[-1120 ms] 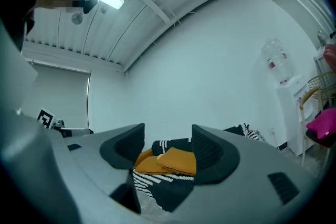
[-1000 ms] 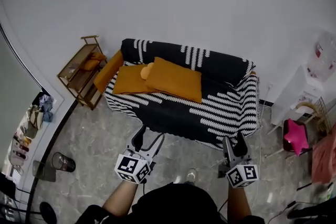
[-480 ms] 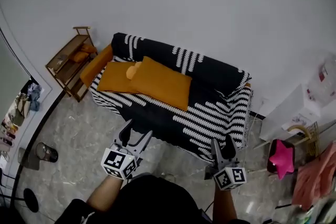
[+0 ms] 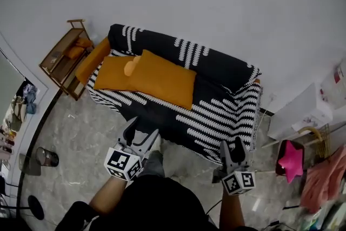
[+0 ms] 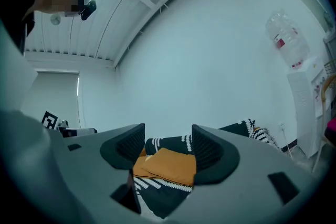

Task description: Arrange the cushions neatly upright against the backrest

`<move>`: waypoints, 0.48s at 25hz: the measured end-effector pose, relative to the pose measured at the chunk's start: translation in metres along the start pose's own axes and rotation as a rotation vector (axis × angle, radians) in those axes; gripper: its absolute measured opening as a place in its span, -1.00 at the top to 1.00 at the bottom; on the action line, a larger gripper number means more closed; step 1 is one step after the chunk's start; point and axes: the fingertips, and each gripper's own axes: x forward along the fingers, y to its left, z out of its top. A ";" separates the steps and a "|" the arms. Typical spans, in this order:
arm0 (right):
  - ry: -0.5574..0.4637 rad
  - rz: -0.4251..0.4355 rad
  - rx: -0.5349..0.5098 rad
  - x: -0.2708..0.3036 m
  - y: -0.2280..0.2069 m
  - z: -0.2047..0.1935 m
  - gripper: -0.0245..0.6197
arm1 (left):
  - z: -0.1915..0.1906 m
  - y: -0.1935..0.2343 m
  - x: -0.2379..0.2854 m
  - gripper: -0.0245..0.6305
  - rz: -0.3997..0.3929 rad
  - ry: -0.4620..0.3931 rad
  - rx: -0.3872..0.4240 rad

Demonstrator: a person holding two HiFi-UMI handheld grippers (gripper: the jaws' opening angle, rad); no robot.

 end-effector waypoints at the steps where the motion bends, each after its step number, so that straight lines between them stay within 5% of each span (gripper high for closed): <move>1: 0.012 -0.011 0.000 0.006 -0.004 -0.003 0.04 | -0.003 0.006 0.007 0.00 -0.002 0.001 -0.007; 12: 0.011 0.002 -0.045 0.160 -0.004 -0.004 0.04 | 0.009 0.115 0.108 0.00 0.000 -0.044 -0.012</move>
